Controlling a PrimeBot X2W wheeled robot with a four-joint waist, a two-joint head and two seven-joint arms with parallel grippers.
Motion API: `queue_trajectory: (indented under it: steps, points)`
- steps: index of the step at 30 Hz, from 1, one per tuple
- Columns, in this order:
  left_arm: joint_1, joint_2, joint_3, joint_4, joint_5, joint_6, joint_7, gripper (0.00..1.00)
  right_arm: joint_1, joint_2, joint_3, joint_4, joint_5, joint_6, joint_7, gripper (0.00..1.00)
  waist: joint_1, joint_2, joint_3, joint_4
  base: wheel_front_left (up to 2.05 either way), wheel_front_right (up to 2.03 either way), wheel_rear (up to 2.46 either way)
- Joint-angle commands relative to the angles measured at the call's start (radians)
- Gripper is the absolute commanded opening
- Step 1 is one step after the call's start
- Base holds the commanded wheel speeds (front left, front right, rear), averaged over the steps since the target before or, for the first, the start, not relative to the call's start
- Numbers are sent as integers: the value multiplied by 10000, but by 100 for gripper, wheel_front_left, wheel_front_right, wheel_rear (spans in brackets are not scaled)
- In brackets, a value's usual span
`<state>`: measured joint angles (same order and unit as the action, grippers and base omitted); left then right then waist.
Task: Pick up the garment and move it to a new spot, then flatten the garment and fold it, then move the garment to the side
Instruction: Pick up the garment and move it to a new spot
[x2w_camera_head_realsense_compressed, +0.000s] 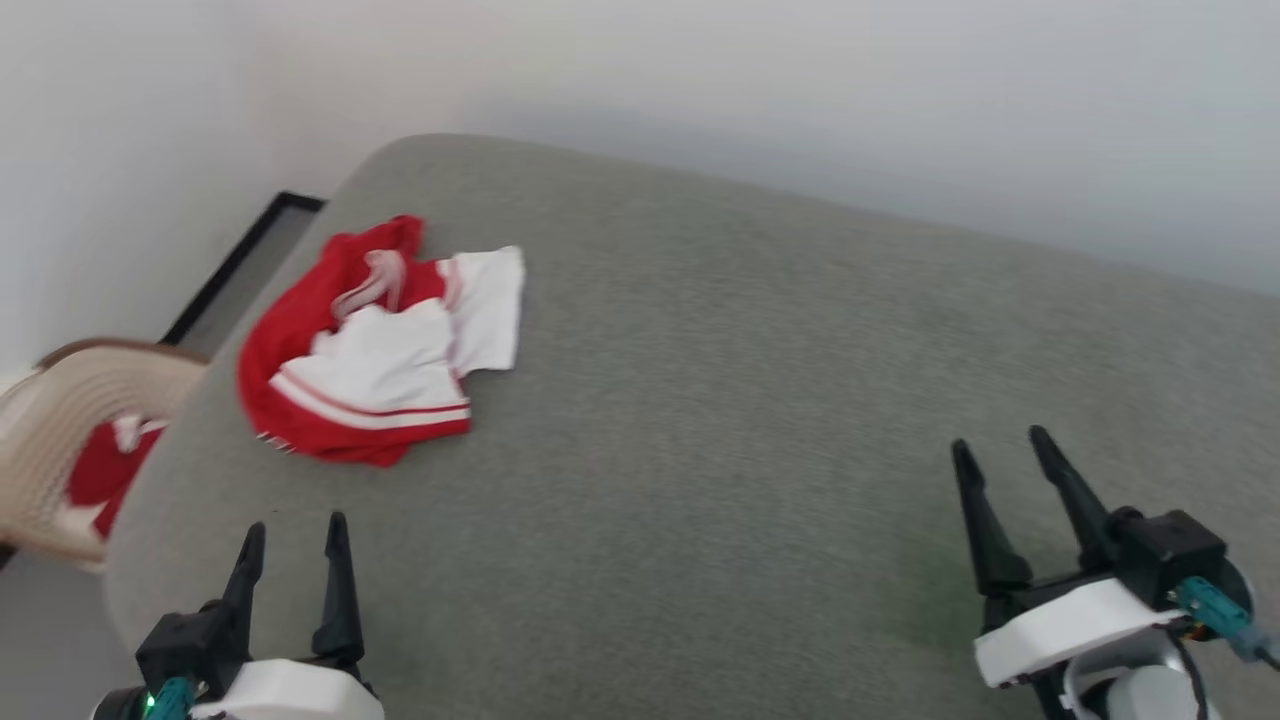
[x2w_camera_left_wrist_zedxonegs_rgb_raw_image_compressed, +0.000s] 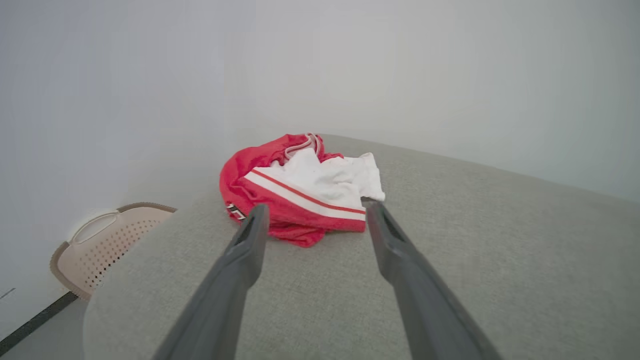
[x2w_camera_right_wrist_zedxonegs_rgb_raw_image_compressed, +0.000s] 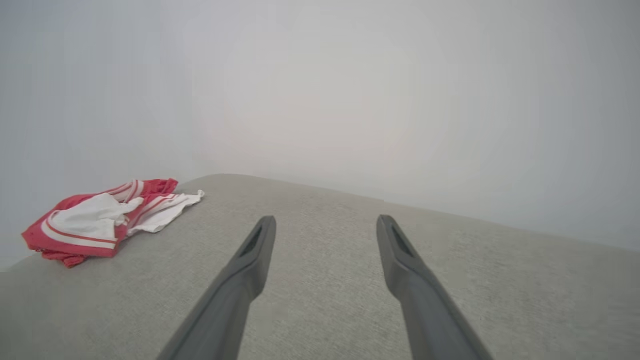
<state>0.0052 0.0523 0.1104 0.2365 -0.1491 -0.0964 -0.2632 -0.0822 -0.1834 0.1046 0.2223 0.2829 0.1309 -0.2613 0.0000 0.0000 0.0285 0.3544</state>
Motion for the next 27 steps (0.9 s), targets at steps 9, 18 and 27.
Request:
queue_trajectory:
  steps: [9, 18, 27]
  points:
    - [723, -17, -37, -554, -757, 577, -22, 100, -433, 219, 1204, 146, 309, -3, -50, 100, 0, 0, -86, 1641, 0, 0, 0]
    - [1164, -10, -310, -1182, -1267, 1072, -24, 100, -965, 86, 2085, 428, 623, -3, -50, 100, 0, 0, -19, 1696, 0, 0, 0]
    - [-179, 38, -657, -402, -745, 140, -22, 100, -897, 83, 2107, 341, 620, -3, -50, 100, 0, 0, 288, 684, 0, 0, 0]
